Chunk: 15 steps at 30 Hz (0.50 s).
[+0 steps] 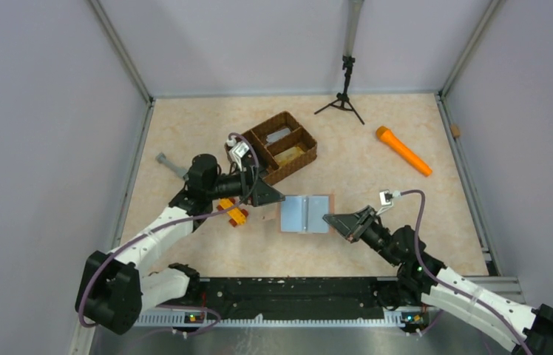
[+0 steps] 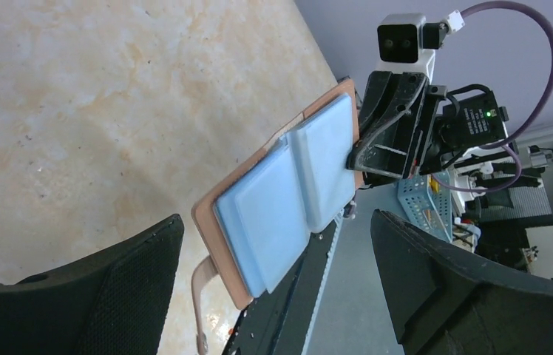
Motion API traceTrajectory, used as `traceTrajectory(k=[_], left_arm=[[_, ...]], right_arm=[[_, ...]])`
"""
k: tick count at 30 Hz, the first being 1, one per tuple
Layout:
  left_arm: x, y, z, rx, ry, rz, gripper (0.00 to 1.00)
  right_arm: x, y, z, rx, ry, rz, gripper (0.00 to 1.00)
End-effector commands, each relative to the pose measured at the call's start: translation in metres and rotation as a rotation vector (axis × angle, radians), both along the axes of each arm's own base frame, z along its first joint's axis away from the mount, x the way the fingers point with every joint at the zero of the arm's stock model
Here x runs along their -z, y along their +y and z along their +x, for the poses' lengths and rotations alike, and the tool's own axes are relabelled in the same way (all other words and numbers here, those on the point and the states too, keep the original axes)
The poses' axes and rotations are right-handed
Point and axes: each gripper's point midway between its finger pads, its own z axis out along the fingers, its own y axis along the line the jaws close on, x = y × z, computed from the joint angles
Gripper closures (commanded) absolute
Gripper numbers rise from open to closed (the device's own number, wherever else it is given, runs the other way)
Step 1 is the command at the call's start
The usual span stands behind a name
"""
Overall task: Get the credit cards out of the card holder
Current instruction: Place the card holder at the center of the board.
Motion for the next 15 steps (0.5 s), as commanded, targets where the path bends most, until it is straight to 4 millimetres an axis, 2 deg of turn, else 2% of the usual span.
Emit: traceTrajectory(k=[1, 6, 9, 12, 15], left_arm=[[-0.005, -0.008, 0.001, 0.041, -0.017, -0.028, 0.01], [0.01, -0.016, -0.005, 0.072, 0.027, -0.009, 0.02], [0.014, -0.024, -0.011, 0.108, 0.047, -0.011, 0.06], [0.014, -0.034, -0.021, 0.175, 0.053, -0.03, 0.25], [0.017, -0.038, -0.025, 0.221, 0.068, -0.017, 0.49]], right_arm=[[-0.045, 0.009, -0.012, -0.082, -0.081, 0.128, 1.0], [-0.046, 0.01, -0.013, -0.089, -0.089, 0.126, 1.0], [-0.044, 0.01, -0.012, -0.088, -0.088, 0.117, 1.0], [-0.04, 0.01, -0.011, -0.083, -0.085, 0.103, 1.0], [-0.031, 0.009, -0.008, -0.065, -0.077, 0.064, 1.0]])
